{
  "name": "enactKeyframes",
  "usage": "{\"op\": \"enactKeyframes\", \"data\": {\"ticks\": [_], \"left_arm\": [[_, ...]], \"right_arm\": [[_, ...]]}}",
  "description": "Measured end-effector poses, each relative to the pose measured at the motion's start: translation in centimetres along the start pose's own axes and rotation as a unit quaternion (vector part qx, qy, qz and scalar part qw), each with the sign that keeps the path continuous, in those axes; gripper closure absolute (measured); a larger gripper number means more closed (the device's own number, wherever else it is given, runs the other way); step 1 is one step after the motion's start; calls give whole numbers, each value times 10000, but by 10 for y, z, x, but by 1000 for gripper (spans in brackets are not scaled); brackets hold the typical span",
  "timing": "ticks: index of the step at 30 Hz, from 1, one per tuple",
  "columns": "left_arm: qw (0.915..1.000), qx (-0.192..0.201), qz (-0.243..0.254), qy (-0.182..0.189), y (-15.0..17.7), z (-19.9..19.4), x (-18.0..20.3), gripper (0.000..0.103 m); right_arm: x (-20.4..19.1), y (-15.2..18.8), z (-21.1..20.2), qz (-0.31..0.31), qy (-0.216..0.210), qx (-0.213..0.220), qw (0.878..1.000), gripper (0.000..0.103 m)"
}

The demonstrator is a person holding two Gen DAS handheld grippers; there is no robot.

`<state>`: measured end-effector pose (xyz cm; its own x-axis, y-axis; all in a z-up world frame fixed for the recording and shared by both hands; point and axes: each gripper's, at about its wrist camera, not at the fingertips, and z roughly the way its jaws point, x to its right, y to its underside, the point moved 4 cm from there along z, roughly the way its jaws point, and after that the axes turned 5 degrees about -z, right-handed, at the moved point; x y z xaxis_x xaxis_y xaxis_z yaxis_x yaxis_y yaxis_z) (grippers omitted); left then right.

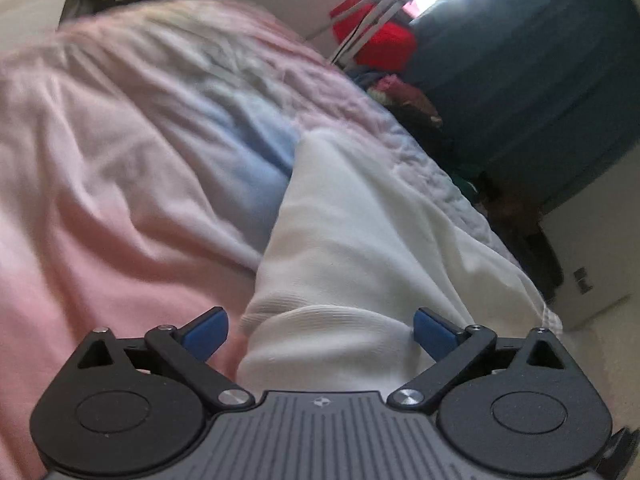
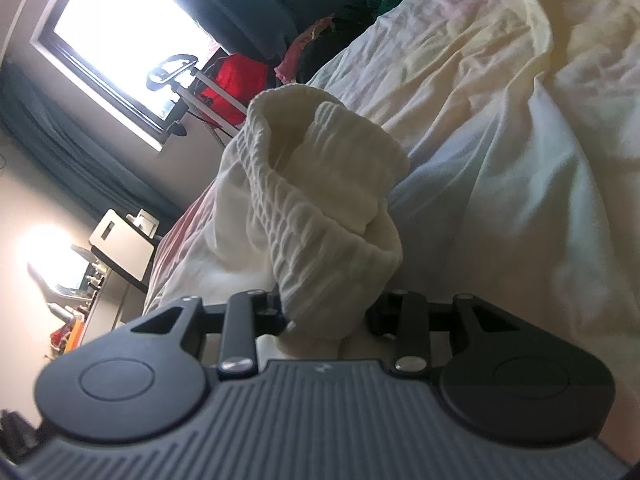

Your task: Fold clothes

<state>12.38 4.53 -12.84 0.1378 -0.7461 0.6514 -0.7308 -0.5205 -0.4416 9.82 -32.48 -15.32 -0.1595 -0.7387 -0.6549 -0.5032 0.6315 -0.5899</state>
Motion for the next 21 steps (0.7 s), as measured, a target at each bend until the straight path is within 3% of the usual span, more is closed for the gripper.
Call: {"op": "enactKeyframes", "data": {"ticks": [5, 9, 13, 16, 21], "left_arm": [[9980, -168, -499, 345, -1, 9, -13, 14], [9969, -101, -666, 402, 0, 8, -19, 38], [9992, -86, -115, 380, 0, -2, -3, 60], [9973, -148, -119, 709, -3, -15, 19, 67], [9943, -229, 469, 934, -2, -21, 96, 70]], "right_arm": [[-5, 2, -2, -118, 35, 11, 9999, 64], [-11, -2, -9, -193, -42, 3, 9998, 66], [-24, -15, -31, -245, -169, 103, 9995, 71], [-33, -28, -52, -283, -216, 200, 9992, 72], [-27, -74, -90, -70, -206, 467, 9987, 72]]}}
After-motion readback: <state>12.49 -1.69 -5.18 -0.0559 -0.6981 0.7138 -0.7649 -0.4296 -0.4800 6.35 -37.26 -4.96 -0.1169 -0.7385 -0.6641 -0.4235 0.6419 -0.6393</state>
